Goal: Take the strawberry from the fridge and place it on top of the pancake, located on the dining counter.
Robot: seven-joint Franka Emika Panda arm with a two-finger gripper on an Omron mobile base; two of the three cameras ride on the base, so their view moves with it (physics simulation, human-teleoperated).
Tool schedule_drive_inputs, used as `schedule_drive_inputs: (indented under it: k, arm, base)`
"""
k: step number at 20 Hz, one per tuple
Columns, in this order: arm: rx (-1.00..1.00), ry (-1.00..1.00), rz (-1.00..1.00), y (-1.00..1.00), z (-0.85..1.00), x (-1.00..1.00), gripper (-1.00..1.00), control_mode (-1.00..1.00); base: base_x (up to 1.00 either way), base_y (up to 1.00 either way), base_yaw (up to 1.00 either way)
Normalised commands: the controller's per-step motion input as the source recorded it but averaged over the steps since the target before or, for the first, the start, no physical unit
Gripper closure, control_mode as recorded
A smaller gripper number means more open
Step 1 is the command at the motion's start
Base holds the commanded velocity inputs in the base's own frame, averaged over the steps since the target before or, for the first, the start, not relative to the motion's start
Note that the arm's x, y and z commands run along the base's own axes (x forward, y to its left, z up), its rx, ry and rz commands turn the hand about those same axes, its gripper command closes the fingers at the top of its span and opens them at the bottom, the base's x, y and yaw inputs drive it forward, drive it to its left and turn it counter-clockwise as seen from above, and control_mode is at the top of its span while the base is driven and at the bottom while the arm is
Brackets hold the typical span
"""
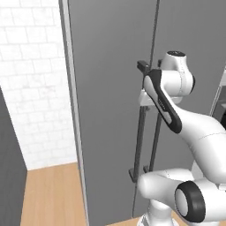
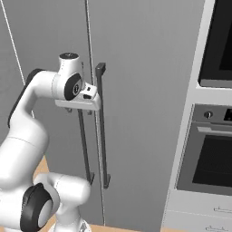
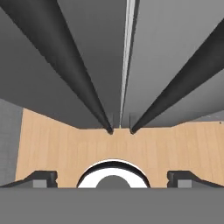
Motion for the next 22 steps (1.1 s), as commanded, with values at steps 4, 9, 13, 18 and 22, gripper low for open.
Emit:
schedule_drive_inputs:
  k: [4, 9, 13, 18, 22]
  arm:
    - [0.00, 0.00, 0.00, 0.00, 0.00, 0.00, -1.00, 1.00]
    - [0.00, 0.00, 0.00, 0.00, 0.00, 0.00, -1.00, 1.00]
    - [0.00, 0.00, 0.00, 0.00, 0.00, 0.00, -1.00, 1.00]
    - [0.00, 0.00, 0.00, 0.00, 0.00, 0.00, -1.00, 1.00]
    - [0.00, 0.00, 0.00, 0.00, 0.00, 0.00, -1.00, 1.00]
  base:
    - [0.00, 0.18, 0.00]
    - [0.00, -0.47, 0.00]
    - [0.00, -0.37, 0.00]
    - [-0.02, 0.03, 0.00]
    - [-0.37, 0.00, 0.00]
